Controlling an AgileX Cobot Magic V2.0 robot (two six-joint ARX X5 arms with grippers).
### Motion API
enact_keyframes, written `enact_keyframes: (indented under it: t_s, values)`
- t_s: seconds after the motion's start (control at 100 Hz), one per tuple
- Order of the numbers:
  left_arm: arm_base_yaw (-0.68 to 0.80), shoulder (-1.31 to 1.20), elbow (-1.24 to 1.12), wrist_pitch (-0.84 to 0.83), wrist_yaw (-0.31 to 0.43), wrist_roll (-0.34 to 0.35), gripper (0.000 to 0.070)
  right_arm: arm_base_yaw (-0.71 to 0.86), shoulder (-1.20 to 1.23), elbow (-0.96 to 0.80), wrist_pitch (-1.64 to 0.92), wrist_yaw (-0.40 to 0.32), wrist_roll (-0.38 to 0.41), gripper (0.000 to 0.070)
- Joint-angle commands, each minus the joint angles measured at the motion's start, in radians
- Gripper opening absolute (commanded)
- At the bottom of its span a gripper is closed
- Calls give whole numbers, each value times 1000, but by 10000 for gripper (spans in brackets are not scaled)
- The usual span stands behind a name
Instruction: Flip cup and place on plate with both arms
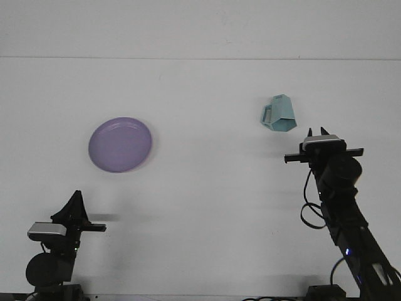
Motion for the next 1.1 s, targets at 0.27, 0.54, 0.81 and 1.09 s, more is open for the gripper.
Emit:
enact_keyframes:
  t_s: [0.27, 0.54, 0.81, 1.09]
  values:
    - [0, 0, -19, 11, -2, -10, 13, -35, 423, 20, 373, -61, -146, 422]
    - [0, 0, -19, 11, -2, -10, 13, -95, 668, 135, 458, -130, -171, 422]
    - [0, 0, -19, 10, -2, -10, 13, -112, 838, 296, 457, -190, -216, 422]
    - [0, 0, -19, 6, -2, -9, 13, -113, 964, 448, 456, -238, -246, 416]
